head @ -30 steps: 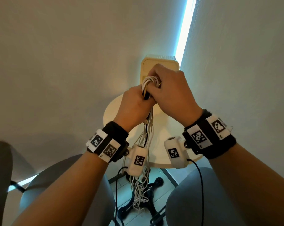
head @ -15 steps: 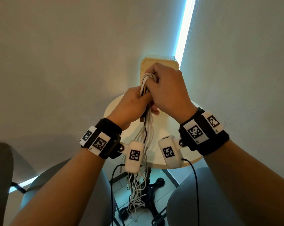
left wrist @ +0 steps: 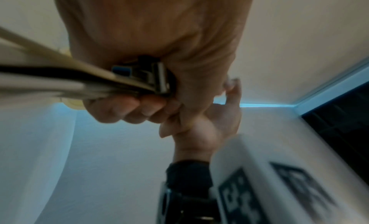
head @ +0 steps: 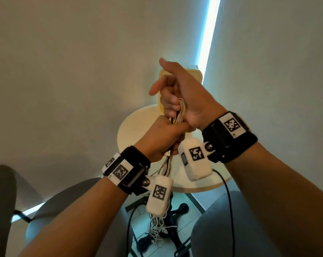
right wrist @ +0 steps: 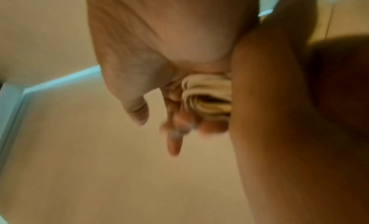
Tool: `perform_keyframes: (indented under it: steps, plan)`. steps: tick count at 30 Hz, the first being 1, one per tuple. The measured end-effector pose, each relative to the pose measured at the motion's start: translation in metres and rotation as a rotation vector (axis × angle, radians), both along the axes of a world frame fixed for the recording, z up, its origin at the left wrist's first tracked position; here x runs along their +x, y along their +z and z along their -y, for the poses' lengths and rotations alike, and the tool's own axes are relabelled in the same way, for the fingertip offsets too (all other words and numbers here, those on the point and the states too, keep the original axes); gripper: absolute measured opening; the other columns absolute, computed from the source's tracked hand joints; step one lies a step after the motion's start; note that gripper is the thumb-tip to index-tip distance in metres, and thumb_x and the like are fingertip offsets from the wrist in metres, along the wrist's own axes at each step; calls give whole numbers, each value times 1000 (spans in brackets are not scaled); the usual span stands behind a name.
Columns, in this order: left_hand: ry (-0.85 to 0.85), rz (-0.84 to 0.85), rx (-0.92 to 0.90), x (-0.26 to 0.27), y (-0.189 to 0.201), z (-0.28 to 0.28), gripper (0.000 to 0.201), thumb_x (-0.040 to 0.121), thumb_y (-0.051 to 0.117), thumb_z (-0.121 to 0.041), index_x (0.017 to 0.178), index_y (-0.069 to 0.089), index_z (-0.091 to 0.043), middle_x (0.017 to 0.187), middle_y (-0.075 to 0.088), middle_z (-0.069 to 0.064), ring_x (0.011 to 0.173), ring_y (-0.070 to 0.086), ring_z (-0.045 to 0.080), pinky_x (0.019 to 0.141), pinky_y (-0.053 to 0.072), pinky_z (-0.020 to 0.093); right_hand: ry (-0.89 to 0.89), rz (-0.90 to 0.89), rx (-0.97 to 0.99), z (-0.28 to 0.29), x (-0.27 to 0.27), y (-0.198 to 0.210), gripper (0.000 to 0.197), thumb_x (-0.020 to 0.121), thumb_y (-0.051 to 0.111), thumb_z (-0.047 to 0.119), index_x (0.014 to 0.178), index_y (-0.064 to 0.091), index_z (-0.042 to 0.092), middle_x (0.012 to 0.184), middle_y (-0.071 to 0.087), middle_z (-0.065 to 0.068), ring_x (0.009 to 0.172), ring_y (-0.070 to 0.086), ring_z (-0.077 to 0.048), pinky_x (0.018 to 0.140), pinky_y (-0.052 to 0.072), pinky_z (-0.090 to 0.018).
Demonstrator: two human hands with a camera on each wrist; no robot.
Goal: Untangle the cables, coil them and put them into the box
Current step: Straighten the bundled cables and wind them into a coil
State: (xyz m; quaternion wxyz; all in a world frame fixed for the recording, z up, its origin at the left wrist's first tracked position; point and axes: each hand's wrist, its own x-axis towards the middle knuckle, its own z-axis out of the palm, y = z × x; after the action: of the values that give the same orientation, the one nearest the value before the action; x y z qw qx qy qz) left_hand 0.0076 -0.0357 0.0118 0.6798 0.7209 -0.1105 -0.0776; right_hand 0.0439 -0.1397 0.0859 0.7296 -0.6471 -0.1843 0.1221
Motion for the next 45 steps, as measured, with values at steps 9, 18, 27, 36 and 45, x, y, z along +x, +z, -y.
perform_keyframes:
  steps: [9,18,27,36,45]
  plan:
    - [151,62,165,2,-10,-3,36,95,62,-7,61,51,-8,48,51,3,45,43,15,49,35,28,-450,61,23,-30,-1,-15,61,107,50,42,55,45,12,44,30,-2,34,23,-18,44,23,-20]
    - [169,-2,-208,10,0,-24,39,105,64,-21,68,54,-17,54,34,2,46,37,22,50,40,33,-210,206,-217,5,2,-39,52,105,47,60,114,70,14,101,73,-12,94,71,-22,90,60,-43]
    - [266,8,-427,26,31,-37,54,101,70,-48,61,45,-21,56,42,-1,51,45,16,57,45,32,179,-53,-113,-3,-30,-86,54,96,47,66,101,60,14,66,55,-7,50,48,-19,55,51,-34]
    - [387,158,-50,34,25,-51,51,102,71,-43,66,44,-18,48,41,0,43,43,20,49,42,33,204,147,-706,16,-35,-71,28,109,55,34,101,60,8,72,57,-4,60,57,-20,70,57,-42]
    - [358,383,590,31,17,-59,49,99,67,-56,73,50,-19,69,63,10,69,71,37,59,55,41,49,480,-1019,27,-29,-52,21,108,53,41,93,53,26,96,62,-4,79,57,-15,71,49,-32]
